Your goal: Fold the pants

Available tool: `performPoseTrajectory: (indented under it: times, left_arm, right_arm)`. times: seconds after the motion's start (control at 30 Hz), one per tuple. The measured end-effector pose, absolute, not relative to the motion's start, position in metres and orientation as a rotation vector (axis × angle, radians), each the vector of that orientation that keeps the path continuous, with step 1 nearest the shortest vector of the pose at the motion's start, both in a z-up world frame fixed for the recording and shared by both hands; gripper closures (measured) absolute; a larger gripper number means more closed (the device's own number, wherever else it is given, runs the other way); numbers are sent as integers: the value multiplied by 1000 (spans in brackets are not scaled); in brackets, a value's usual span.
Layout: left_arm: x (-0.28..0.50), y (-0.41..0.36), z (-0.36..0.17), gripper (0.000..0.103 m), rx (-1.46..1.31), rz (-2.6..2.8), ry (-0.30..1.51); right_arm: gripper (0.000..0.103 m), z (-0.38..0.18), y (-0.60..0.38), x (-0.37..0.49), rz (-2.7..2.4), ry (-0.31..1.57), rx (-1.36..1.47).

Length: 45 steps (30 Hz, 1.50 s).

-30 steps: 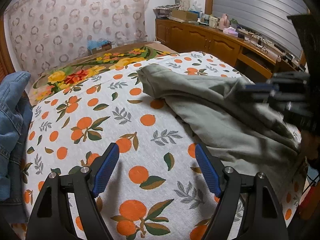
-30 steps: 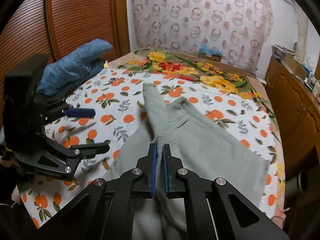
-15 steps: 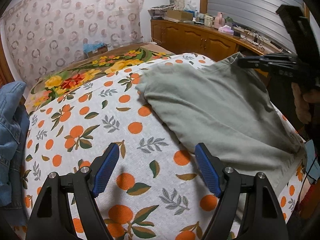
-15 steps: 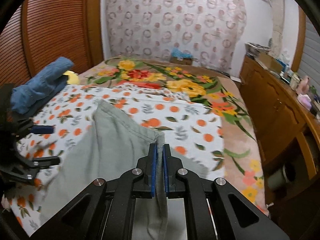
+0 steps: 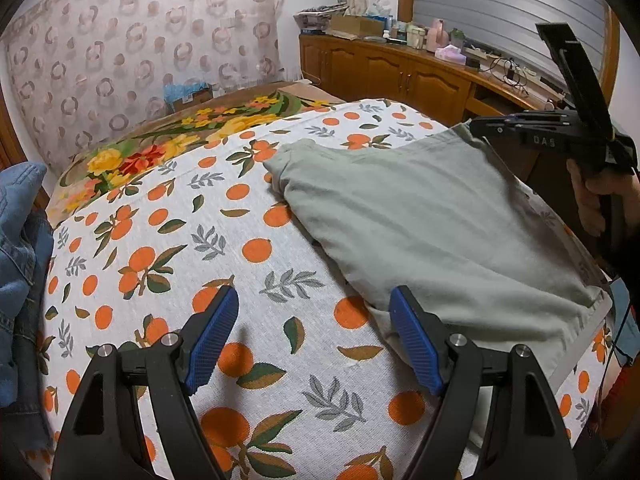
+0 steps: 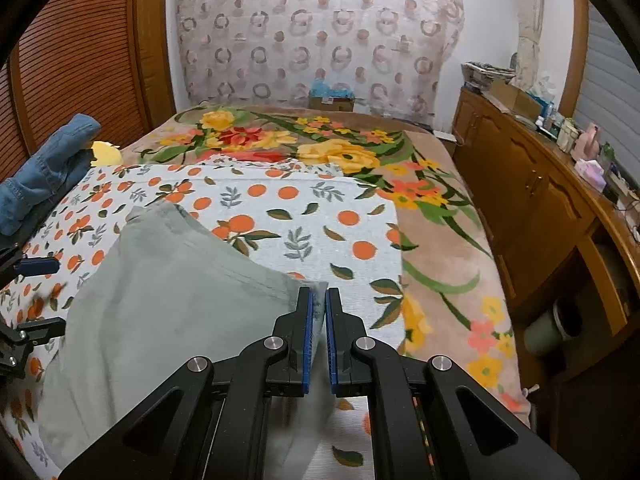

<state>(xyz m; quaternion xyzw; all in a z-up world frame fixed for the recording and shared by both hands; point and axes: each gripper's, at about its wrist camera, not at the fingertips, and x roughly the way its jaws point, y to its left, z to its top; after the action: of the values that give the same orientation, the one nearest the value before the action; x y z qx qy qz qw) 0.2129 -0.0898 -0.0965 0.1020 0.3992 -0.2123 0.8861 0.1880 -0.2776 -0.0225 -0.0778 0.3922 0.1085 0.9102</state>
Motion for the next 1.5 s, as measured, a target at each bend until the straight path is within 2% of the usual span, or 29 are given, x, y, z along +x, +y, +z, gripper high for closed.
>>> performPoseTrajectory:
  times: [0.27, 0.37, 0.43, 0.5, 0.83, 1.3, 1.4, 1.47, 1.5]
  left_arm:
    - [210, -90, -95, 24, 212, -438, 826]
    - [205, -90, -93, 24, 211, -438, 819]
    - [201, -90, -91, 24, 210, -438, 816]
    - [196, -90, -90, 24, 212, -438, 811]
    - [158, -91, -79, 24, 217, -450, 785]
    - [104, -94, -85, 24, 210, -483, 791]
    - [97, -95, -89, 30, 197, -499, 811]
    - [94, -97, -91, 37, 194, -517, 821]
    - [93, -99, -92, 44, 199, -526, 823]
  right_arm:
    - [94, -18, -283, 180, 197, 789, -111]
    - [88, -15, -285, 167, 216, 753, -100]
    - [79, -15, -285, 156, 222, 749, -90]
    - [77, -15, -287, 143, 228, 748, -85]
    - [72, -13, -296, 76, 238, 737, -82]
    - [70, -12, -303, 10, 272, 729, -81]
    - [70, -16, -304, -1, 286, 751, -77]
    - [70, -17, -306, -3, 283, 765, -82]
    - [70, -17, -306, -3, 282, 766, -83]
